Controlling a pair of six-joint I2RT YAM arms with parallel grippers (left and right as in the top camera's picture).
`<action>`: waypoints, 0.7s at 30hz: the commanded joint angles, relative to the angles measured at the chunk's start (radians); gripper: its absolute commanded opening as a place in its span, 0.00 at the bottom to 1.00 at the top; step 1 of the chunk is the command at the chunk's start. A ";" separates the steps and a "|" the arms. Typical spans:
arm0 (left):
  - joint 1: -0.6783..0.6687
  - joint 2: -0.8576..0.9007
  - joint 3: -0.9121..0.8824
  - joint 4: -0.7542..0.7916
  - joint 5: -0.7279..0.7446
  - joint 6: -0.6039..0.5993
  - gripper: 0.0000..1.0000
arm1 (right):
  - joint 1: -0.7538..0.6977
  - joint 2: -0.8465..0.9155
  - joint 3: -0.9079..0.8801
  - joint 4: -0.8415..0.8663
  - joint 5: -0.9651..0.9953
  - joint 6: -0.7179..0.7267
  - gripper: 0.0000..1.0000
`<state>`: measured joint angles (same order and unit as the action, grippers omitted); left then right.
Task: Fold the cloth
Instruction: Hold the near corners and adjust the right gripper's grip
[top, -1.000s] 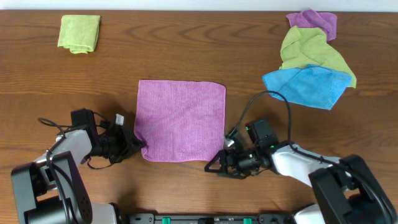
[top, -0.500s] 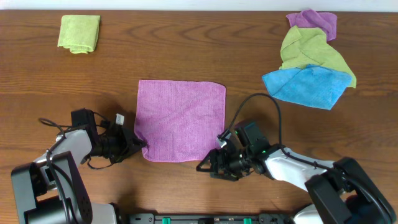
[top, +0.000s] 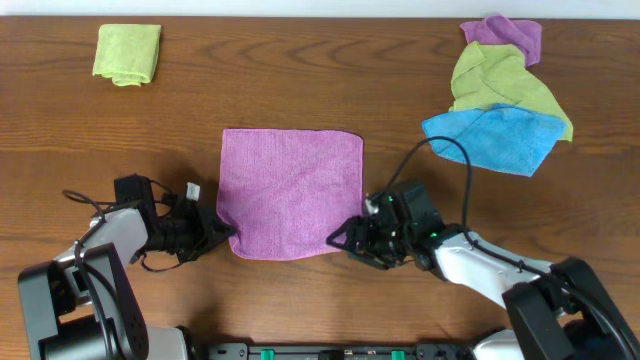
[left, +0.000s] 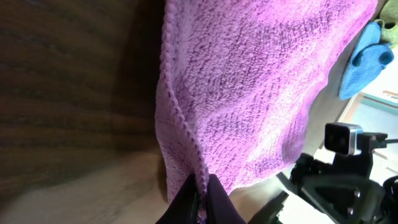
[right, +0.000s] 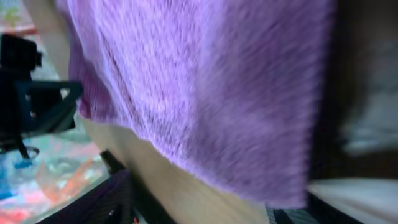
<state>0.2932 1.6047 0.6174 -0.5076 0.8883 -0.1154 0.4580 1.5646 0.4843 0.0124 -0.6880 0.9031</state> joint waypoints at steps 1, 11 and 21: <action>-0.002 0.010 0.001 0.001 0.022 -0.005 0.06 | -0.041 0.078 -0.070 -0.041 0.399 -0.010 0.68; -0.002 0.010 0.001 0.004 0.022 -0.004 0.06 | -0.105 0.078 -0.070 -0.094 0.419 -0.091 0.69; -0.002 0.010 0.001 0.013 0.022 -0.005 0.06 | -0.120 0.079 -0.070 -0.031 0.341 -0.108 0.69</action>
<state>0.2932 1.6047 0.6174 -0.4965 0.8951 -0.1158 0.3412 1.5574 0.4896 0.0250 -0.6319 0.8257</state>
